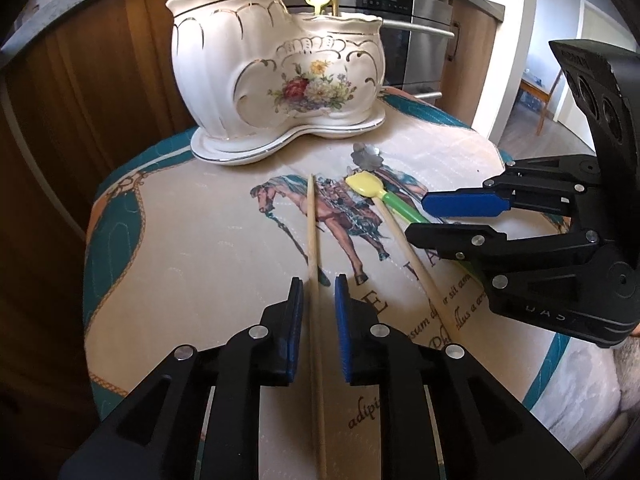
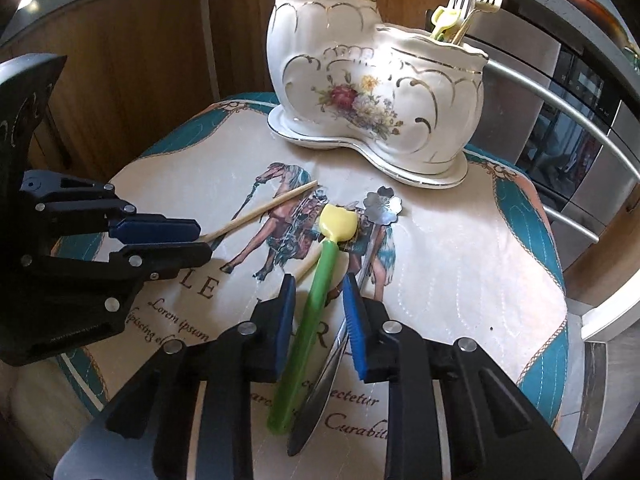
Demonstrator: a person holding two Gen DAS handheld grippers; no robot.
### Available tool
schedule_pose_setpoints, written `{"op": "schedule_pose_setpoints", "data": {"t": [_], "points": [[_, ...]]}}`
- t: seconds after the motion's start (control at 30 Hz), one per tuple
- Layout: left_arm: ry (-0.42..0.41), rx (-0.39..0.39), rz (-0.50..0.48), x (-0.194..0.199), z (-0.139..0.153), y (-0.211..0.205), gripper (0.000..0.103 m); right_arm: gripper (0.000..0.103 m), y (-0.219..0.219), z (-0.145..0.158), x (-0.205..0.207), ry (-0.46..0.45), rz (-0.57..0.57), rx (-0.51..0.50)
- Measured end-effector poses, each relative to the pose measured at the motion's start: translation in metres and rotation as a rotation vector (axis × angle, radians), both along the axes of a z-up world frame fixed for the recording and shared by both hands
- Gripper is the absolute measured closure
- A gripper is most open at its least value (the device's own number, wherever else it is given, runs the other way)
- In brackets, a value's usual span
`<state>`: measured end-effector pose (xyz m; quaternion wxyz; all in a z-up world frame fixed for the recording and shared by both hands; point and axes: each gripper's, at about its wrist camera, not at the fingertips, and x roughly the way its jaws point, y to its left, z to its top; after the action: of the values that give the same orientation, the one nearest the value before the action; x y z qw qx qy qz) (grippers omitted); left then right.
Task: Organize utensils
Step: 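Lift the chopstick with the left tool while the right tool lifts the green utensil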
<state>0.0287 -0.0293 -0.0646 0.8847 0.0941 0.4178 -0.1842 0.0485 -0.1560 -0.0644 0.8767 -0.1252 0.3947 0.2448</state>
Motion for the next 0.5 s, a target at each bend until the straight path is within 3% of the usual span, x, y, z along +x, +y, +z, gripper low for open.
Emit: {"op": "schedule_pose_setpoints", "data": {"t": [0.27,0.5], "points": [[-0.011,0.011,0.007,0.003,-0.001,-0.004,0.086,0.08,-0.003,-0.003,0.01,0.047,-0.006,0.051],[-0.025,0.02,0.007,0.002,-0.003,-0.006,0.087,0.091,-0.006,-0.002,0.011,0.05,-0.025,0.075]]}}
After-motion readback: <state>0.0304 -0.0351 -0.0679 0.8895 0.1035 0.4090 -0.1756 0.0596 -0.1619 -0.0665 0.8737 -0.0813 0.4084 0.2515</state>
